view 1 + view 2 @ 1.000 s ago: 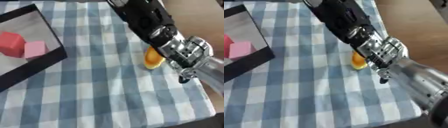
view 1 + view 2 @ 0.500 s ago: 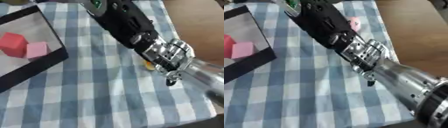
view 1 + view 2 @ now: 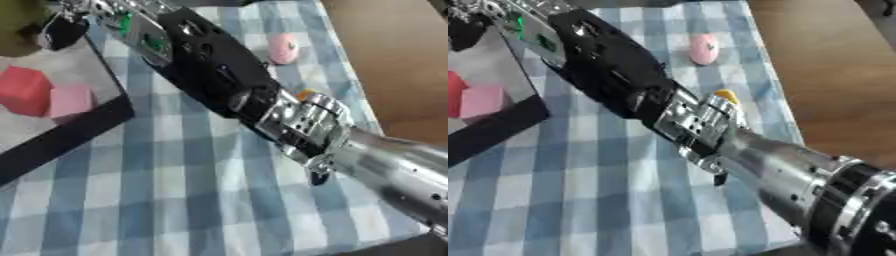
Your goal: Pick up objects on the table and place them in the box.
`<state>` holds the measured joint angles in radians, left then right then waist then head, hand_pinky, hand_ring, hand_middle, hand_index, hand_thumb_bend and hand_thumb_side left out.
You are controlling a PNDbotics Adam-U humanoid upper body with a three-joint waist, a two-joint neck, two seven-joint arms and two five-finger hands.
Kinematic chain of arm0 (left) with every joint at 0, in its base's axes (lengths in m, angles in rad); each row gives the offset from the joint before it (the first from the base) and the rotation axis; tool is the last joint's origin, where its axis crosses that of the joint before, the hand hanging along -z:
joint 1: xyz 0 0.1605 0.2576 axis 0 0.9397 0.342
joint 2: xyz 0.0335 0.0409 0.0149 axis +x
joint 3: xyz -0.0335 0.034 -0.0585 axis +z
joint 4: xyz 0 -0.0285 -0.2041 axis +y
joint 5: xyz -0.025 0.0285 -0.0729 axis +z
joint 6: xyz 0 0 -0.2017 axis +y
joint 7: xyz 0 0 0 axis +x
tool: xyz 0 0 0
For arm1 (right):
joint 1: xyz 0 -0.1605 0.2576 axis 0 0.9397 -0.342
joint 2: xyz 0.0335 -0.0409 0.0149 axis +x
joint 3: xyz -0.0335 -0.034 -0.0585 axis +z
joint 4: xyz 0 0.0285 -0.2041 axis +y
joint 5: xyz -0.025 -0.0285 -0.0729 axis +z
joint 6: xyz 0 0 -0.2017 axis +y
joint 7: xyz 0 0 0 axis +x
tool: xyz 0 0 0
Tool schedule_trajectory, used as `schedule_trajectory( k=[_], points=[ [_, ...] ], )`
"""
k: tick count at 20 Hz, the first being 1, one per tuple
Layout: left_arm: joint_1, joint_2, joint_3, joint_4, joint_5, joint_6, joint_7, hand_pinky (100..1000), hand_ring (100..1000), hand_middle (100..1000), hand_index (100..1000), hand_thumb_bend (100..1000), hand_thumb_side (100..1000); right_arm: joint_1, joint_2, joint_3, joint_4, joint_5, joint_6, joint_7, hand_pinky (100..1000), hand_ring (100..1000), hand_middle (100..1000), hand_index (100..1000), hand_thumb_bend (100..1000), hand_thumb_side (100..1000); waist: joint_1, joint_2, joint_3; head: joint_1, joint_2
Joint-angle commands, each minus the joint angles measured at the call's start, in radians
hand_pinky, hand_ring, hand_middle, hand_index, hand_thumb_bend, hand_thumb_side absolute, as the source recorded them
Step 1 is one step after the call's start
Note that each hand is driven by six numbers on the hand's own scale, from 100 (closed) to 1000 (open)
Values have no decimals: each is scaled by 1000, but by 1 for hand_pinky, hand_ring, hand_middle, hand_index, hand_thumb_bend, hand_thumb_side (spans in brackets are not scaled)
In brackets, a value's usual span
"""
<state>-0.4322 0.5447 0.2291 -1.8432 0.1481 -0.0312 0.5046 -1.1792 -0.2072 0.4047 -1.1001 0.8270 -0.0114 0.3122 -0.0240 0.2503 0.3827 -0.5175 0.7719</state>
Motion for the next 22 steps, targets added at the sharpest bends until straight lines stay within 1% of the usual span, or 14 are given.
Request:
schedule_trajectory(
  k=[1, 4, 8, 9, 10, 11, 15, 17, 18, 19, 21, 22],
  points=[
    [-10, 24, 10, -14, -4, 1, -8, 861, 933, 811, 846, 100, 772, -15, 2, -5, 6, 17, -3, -8, 791, 667, 502, 659, 100, 100, 19, -28, 2, -9, -2],
    [-8, 21, 9, -12, -4, 1, -14, 860, 933, 811, 846, 100, 776, -2, 3, 0, 21, 32, -11, -7, 791, 669, 505, 660, 100, 100, 18, -23, 2, -3, -2],
    [-7, 17, 9, -10, -4, 1, -22, 860, 934, 811, 846, 100, 777, 15, 7, 1, 43, 50, -24, -7, 790, 669, 506, 660, 100, 100, 17, -20, 4, 37, -2],
    [-7, 16, 9, -9, -4, 1, -23, 860, 934, 811, 846, 100, 778, 20, 9, 2, 48, 54, -27, -7, 790, 669, 505, 661, 132, 100, 17, -20, 5, 47, -2],
    [-6, 16, 9, -9, -4, 1, -24, 860, 934, 811, 846, 100, 778, 24, 10, 2, 54, 58, -29, -7, 790, 669, 506, 661, 100, 100, 16, -20, 6, 56, -2],
    [-6, 15, 10, -8, -3, 1, -24, 860, 934, 811, 846, 100, 778, 27, 12, 2, 59, 61, -31, -8, 790, 669, 507, 661, 100, 100, 16, -20, 7, 62, -2],
    [-4, 13, 9, -6, -2, 0, -27, 859, 935, 809, 846, 100, 779, 35, 15, 3, 70, 73, -38, -9, 790, 673, 511, 665, 100, 100, 13, -20, 10, 72, -2],
    [-2, 13, 10, -5, -2, 0, -28, 859, 935, 809, 846, 100, 780, 37, 14, 4, 71, 76, -41, -8, 792, 684, 528, 680, 102, 100, 12, -20, 11, 72, -2],
    [-1, 12, 10, -4, -2, 0, -28, 859, 936, 808, 846, 100, 780, 38, 14, 4, 71, 76, -41, -8, 794, 697, 547, 697, 140, 100, 11, -20, 11, 71, -2],
    [-1, 12, 10, -3, -2, 0, -28, 859, 936, 808, 846, 100, 780, 39, 13, 4, 72, 77, -41, -8, 796, 702, 555, 703, 152, 100, 10, -20, 12, 70, -2],
    [0, 11, 10, -2, -1, -1, -29, 859, 936, 807, 846, 100, 781, 43, 12, 6, 74, 78, -39, -5, 806, 734, 600, 740, 230, 100, 9, -19, 12, 65, -2],
    [0, 12, 11, -2, -1, -1, -29, 859, 936, 807, 846, 100, 780, 44, 11, 7, 75, 80, -39, -1, 816, 762, 654, 785, 317, 100, 9, -19, 13, 62, -2]
  ],
)
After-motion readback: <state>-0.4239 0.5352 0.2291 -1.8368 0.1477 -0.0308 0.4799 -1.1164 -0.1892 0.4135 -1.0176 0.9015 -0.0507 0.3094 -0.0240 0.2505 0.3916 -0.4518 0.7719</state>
